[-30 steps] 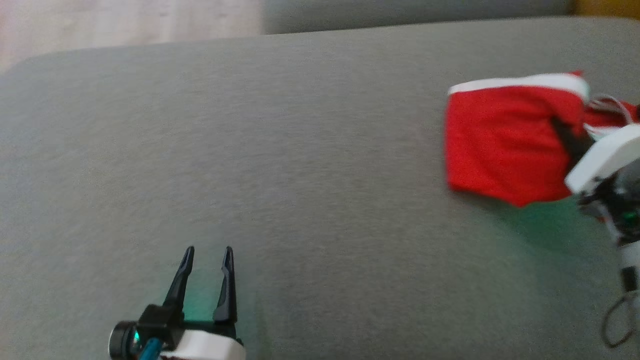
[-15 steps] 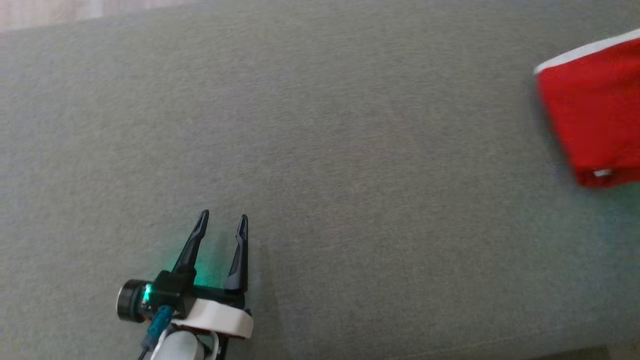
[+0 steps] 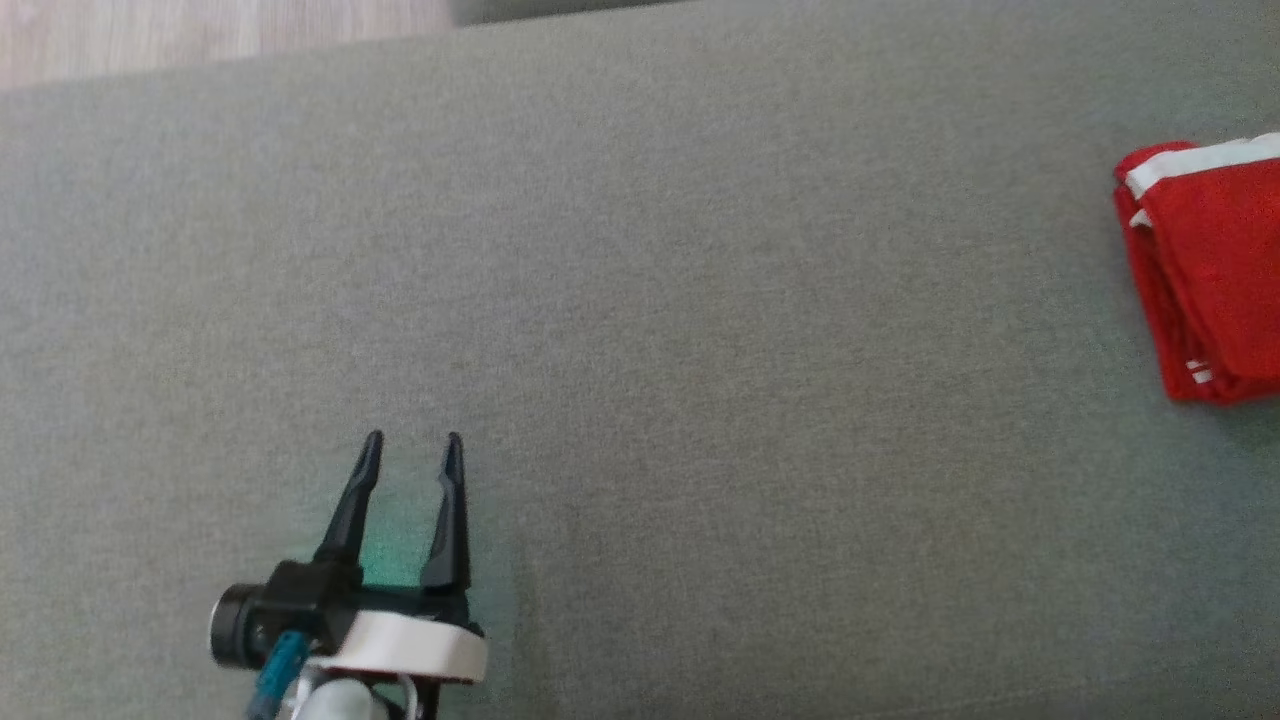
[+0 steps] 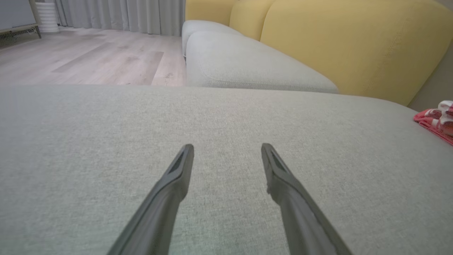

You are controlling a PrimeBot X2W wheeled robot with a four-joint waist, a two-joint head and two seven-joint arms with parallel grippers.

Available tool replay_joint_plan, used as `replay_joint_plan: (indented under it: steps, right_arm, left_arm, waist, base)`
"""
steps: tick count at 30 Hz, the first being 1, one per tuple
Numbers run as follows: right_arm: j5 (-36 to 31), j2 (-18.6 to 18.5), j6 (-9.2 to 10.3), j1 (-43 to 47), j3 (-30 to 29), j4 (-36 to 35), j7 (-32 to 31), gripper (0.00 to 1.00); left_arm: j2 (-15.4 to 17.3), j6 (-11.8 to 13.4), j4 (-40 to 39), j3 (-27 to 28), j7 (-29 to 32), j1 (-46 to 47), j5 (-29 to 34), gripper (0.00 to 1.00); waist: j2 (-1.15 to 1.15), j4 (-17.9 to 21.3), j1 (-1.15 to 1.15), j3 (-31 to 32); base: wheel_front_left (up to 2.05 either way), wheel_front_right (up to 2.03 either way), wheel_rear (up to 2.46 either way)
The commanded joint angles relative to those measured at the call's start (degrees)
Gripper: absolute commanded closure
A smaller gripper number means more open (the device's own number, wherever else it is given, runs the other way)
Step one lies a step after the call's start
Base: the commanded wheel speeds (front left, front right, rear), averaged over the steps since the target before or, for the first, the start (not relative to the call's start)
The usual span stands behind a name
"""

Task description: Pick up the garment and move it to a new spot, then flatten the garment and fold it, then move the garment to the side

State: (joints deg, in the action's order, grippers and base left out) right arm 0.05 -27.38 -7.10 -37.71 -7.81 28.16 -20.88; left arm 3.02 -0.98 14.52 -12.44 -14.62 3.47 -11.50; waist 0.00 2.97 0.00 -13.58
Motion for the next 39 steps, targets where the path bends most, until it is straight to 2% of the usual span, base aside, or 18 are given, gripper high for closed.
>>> replay_joint_plan:
  steps: [1,6,12,17,22,27,28,32,39]
  right_arm:
    - [1.1,0.7,-0.39,2.9,1.4,-5.1,2.6,0.00]
    - [4.5,4.9,-0.39,12.3,2.8,-14.4,8.0,0.00]
    - [4.8,12.9,-0.39,26.4,3.2,-20.9,17.3,0.00]
    - [3.7,19.5,-0.39,35.1,3.8,-19.4,26.9,0.00]
    - [2.8,22.7,-0.39,38.1,4.4,-16.4,32.8,0.00]
    - [2.3,24.1,-0.39,38.5,6.8,-14.5,35.4,0.00]
    - [2.7,24.4,0.00,40.0,5.7,-12.6,34.8,1.00]
    - [3.0,24.8,0.02,41.0,5.8,-9.3,34.4,1.00]
    - [7.9,24.8,0.00,40.3,5.3,-9.4,33.1,1.00]
  left_arm:
    - [0.1,0.5,-2.4,2.8,-0.4,-0.4,-0.8,0.00]
    - [0.0,1.9,-2.9,4.5,-0.4,-2.9,-1.6,0.00]
    - [-0.1,3.2,-3.9,7.0,-0.4,-5.8,-1.3,0.00]
    - [-0.1,3.5,-4.0,8.4,-0.4,-8.0,-0.6,0.00]
    - [-0.1,2.9,-3.5,9.1,-0.4,-8.6,0.1,0.00]
    - [-0.1,3.3,-3.7,9.8,-0.4,-8.9,0.6,0.00]
    - [-0.1,3.2,-1.9,7.5,0.0,-10.2,0.1,1.00]
    - [-0.1,3.1,1.4,7.1,0.3,-10.7,-0.1,1.00]
    - [-0.1,2.6,1.4,7.8,1.6,-9.9,-4.6,1.00]
  waist:
    - [0.00,0.8,0.00,2.3]
    - [0.00,1.1,0.00,6.8]
    - [0.00,0.6,0.00,10.6]
    - [0.00,-0.9,0.00,12.4]
    - [0.00,-1.8,0.00,12.9]
    - [0.00,-2.0,0.00,13.2]
    - [0.00,-2.0,0.00,13.2]
    - [0.00,-2.0,0.00,13.2]
    - [0.00,-2.0,0.00,13.2]
  base:
    - [0.00,0.00,0.00]
    - [0.00,0.00,0.00]
    - [0.00,0.00,0.00]
    - [0.00,0.00,0.00]
    - [0.00,0.00,0.00]
    - [0.00,0.00,0.00]
    - [0.00,0.00,0.00]
    - [0.00,0.00,0.00]
    - [0.00,0.00,0.00]
